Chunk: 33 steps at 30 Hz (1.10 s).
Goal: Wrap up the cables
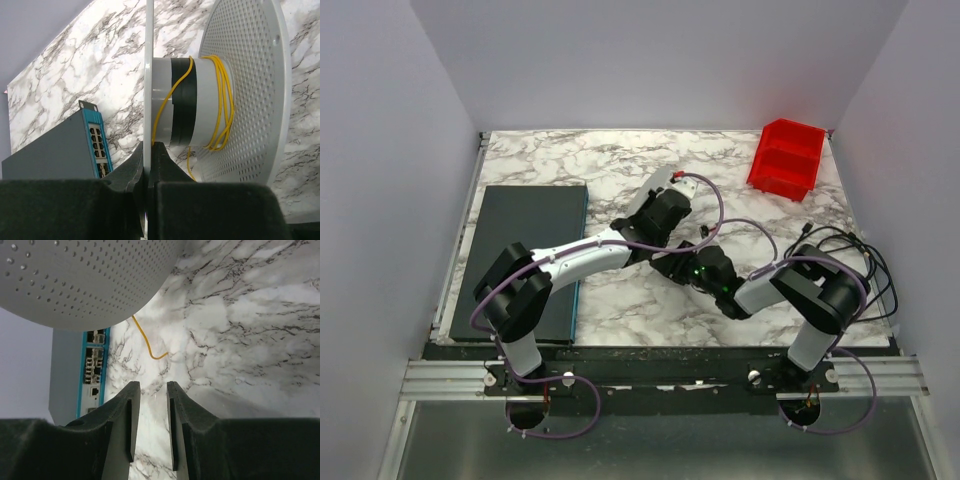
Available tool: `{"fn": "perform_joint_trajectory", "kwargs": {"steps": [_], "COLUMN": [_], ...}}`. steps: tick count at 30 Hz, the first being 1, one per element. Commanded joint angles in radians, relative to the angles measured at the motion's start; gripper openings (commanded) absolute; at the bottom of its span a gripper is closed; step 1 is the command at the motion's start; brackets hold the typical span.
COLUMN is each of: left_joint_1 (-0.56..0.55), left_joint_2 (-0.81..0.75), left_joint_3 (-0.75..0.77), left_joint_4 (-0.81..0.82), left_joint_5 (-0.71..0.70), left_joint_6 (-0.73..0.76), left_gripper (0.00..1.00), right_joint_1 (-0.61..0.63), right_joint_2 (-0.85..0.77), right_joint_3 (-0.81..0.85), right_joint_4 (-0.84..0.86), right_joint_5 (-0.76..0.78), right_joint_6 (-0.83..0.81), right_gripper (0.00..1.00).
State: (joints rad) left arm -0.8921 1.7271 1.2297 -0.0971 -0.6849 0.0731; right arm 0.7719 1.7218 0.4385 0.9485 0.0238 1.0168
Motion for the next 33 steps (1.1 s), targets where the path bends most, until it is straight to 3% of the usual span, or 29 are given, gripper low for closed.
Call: {"fn": "perform_joint_trajectory", "kwargs": {"steps": [1, 25, 33], "left_joint_1": [0.009, 0.019, 0.019], "left_joint_2": [0.009, 0.003, 0.029], "left_joint_3": [0.020, 0.033, 0.066], "left_joint_4": [-0.036, -0.080, -0.115], "left_joint_5": [0.066, 0.073, 0.050], "left_joint_6": [-0.053, -0.058, -0.068], "left_gripper": [0.00, 0.00, 0.00], "right_joint_1": [0.029, 0.063, 0.065], "right_joint_2": [0.037, 0.217, 0.212], "right_joint_3": [0.047, 0.186, 0.174], "right_joint_4": [0.062, 0.073, 0.081], "right_joint_5": [0.133, 0.185, 0.183], "right_joint_6": [-0.061, -0.091, -0.073], "right_gripper": [0.36, 0.36, 0.12]}}
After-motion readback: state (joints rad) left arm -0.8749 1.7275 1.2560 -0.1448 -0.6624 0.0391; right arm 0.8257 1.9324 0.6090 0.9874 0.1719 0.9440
